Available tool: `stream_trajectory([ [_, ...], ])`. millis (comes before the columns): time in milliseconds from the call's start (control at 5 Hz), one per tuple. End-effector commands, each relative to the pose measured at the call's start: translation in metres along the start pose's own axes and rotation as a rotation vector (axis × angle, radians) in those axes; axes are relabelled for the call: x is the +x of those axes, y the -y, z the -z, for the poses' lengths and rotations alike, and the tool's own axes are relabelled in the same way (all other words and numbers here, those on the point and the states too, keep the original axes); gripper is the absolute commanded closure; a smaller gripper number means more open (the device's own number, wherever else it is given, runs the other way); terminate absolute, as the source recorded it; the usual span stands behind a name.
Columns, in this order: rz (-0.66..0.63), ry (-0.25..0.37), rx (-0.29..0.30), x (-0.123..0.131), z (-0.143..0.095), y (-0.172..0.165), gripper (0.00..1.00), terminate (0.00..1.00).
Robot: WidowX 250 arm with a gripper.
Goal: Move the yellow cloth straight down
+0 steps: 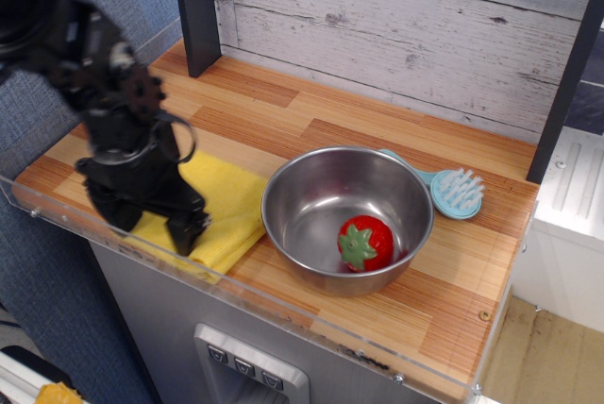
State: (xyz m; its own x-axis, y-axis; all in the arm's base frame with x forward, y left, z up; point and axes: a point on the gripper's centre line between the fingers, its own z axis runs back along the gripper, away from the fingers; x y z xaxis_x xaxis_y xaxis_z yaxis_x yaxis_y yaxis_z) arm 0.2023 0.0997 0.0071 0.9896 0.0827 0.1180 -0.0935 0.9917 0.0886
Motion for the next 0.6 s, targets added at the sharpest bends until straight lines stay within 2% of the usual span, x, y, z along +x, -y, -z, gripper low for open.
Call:
stream_trajectory([
  [0, 0.003, -0.013, -0.056, -0.018, -0.014, -0.007, 0.0, 0.0],
  [200, 0.012, 0.029, -0.098, -0.002, -0.033, -0.006, 0.0, 0.0],
  [400, -0.002, 0.082, -0.139, 0.015, -0.068, -0.013, 0.0, 0.0],
])
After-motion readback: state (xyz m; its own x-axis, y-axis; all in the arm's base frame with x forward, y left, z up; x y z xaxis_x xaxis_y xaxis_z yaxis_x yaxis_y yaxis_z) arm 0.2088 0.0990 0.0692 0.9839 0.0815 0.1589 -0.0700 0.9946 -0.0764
